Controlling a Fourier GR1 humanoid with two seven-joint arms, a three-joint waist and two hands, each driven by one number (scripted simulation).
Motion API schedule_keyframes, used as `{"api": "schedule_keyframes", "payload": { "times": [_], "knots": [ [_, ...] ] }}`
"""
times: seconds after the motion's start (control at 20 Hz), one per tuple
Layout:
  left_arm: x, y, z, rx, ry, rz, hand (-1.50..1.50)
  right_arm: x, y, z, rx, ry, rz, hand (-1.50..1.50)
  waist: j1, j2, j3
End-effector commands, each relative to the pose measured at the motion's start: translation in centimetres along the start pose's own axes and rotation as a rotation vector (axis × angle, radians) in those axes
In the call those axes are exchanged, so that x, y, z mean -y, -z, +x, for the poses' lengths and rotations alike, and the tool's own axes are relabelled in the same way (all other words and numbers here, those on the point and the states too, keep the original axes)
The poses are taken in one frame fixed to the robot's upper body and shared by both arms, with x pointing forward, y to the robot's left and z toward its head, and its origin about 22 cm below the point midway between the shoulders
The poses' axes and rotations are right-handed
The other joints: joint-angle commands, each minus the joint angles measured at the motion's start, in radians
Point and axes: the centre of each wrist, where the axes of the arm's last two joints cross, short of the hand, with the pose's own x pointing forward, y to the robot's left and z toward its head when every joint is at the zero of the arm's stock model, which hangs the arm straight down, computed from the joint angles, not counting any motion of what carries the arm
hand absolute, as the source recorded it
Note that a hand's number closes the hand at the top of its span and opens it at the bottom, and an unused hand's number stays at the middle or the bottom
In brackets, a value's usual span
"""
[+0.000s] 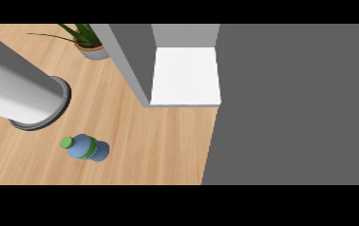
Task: Pick up the bottled water, place it into the cabinet and close the cabinet
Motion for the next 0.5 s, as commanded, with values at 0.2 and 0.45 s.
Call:
{"api": "schedule_keyframes", "payload": {
  "times": [0.2, 0.45],
  "knots": [
    [-0.5, 1.3, -2.7, -0.022, 0.034, -0.017, -1.5, -0.3, -1.3, 2.2, 0.045, -0.097, -0.035, -1.5, -0.002, 0.0, 0.0],
    [0.0, 4.2, -5.2, -0.033, 0.051, -0.027, -1.5, -0.7, -0.7, 1.2, 0.058, -0.094, -0.029, -1.5, -0.007, 0.002, 0.0]
  ]
}}
